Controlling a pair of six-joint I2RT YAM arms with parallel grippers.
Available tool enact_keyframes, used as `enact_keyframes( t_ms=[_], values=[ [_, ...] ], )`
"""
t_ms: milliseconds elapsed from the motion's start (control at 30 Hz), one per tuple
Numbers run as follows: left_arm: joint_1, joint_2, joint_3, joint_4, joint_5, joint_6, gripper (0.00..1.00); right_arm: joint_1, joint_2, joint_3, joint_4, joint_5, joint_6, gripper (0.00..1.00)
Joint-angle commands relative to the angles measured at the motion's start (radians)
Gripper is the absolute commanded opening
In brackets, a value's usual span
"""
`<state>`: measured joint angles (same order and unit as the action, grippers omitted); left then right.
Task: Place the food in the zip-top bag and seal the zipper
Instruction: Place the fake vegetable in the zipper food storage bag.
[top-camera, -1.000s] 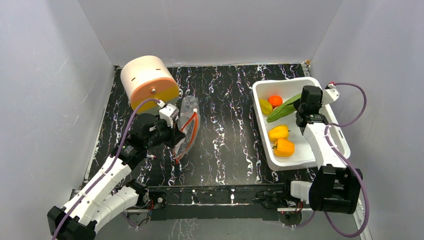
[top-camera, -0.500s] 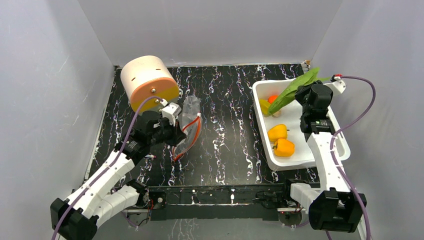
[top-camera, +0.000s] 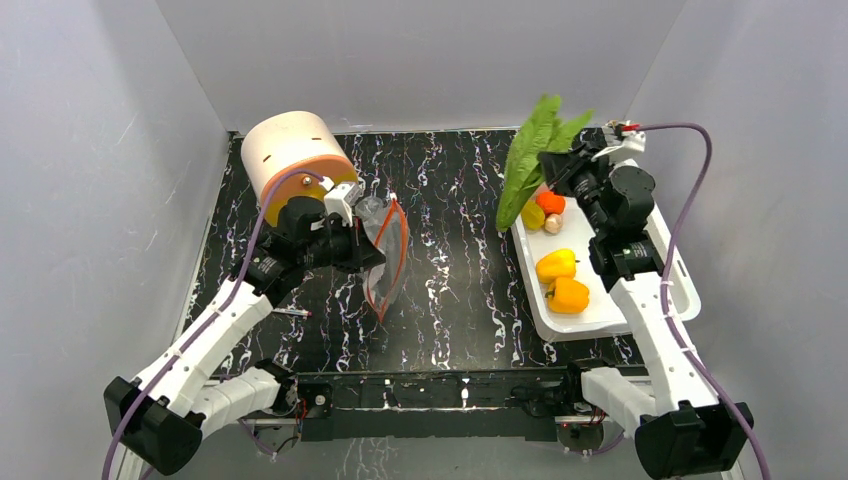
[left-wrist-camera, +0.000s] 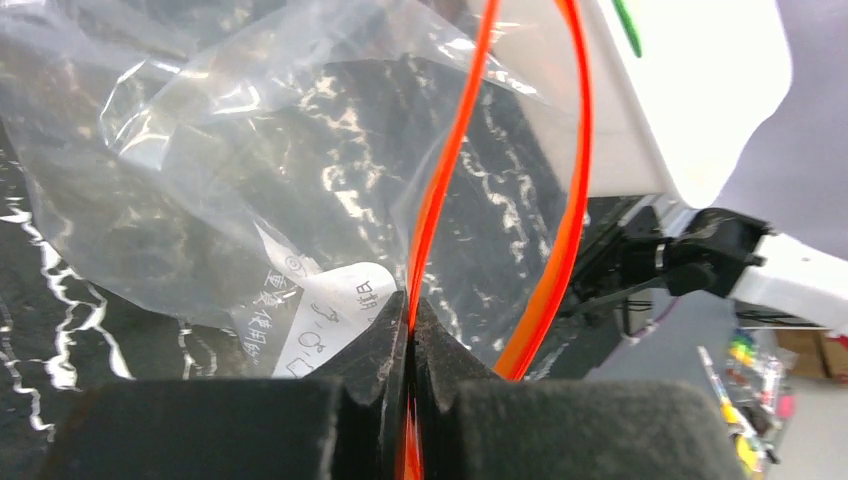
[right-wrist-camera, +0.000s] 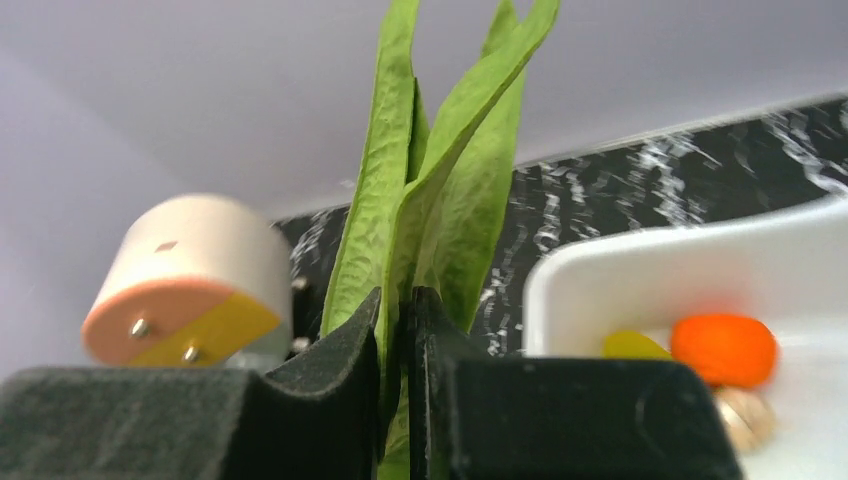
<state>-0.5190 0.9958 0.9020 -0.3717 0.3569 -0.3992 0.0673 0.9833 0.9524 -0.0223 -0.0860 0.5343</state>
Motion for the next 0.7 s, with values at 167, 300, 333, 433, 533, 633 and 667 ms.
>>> enact_keyframes(
  t_ms=[167,300,333,433,533,633,667],
  values=[
    [0.0,-0.001,0.071,-0.06,0.093,-0.167,0.0,0.142,-0.089,-0.056,0.33,-0.402,-0.185,0.0],
    [-0.001,0.025,0.075,-0.067,0.128,-0.18,0.0,0.212,-0.111,-0.09,0.463,-0.467,-0.186,0.0],
    [0.0,0.033,0.076,-0.068,0.136,-0.181,0.0,0.228,-0.112,-0.094,0.492,-0.48,-0.183,0.0],
    [0.0,0.052,0.075,-0.072,0.158,-0.183,0.0,0.27,-0.102,-0.102,0.593,-0.523,-0.153,0.0],
    [-0.001,0.057,0.073,-0.061,0.188,-0.192,0.0,0.307,-0.077,-0.107,0.704,-0.566,-0.095,0.0],
    [-0.001,0.046,0.062,-0.025,0.211,-0.211,0.0,0.348,-0.045,-0.09,0.782,-0.581,-0.055,0.0],
    [0.0,0.045,0.06,-0.016,0.217,-0.218,0.0,0.368,-0.037,-0.076,0.79,-0.587,-0.048,0.0]
  ],
)
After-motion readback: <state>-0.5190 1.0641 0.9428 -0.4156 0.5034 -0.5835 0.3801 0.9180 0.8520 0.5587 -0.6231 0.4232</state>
